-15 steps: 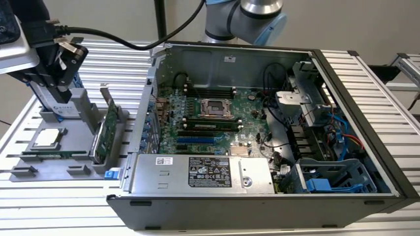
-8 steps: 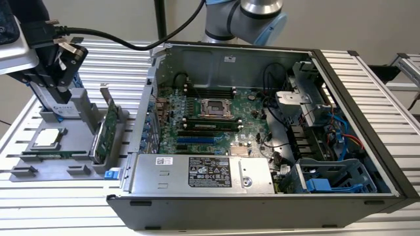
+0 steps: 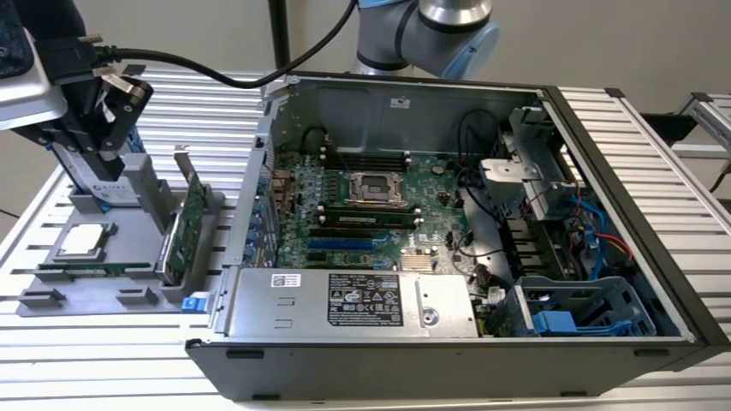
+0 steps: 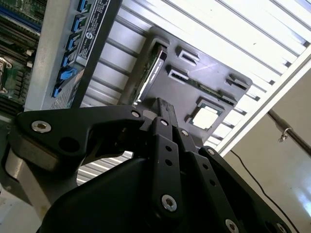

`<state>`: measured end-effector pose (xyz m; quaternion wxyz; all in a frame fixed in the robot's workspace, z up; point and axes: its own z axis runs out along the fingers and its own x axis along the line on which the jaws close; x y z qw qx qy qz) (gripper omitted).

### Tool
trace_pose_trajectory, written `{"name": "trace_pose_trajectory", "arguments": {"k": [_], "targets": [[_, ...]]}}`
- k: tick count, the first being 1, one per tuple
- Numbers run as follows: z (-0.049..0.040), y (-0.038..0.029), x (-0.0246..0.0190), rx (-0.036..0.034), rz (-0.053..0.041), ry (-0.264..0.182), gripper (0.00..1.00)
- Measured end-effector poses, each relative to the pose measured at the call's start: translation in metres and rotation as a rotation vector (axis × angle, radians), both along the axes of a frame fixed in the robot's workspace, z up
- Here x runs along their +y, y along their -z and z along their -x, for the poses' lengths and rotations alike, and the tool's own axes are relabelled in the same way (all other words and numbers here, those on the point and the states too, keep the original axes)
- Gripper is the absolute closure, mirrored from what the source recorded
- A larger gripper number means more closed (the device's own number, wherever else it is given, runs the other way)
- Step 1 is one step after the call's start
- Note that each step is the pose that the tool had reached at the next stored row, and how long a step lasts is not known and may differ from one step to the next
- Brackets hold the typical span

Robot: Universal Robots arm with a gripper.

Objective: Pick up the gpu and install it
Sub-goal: 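Pick up the gpu and move the gpu toward the slot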

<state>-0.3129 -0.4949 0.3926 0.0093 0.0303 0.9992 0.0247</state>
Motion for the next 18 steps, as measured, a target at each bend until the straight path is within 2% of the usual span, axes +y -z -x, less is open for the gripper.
{"name": "trace_pose_trajectory", "arguments": {"k": [9,18], "targets": [[0.0,0.0,-0.0009,-0.0001,-0.0001,0.0,0.0],[0.0001,0.0006,0.0002,0.0003,0.0002,0.0,0.0]]}}
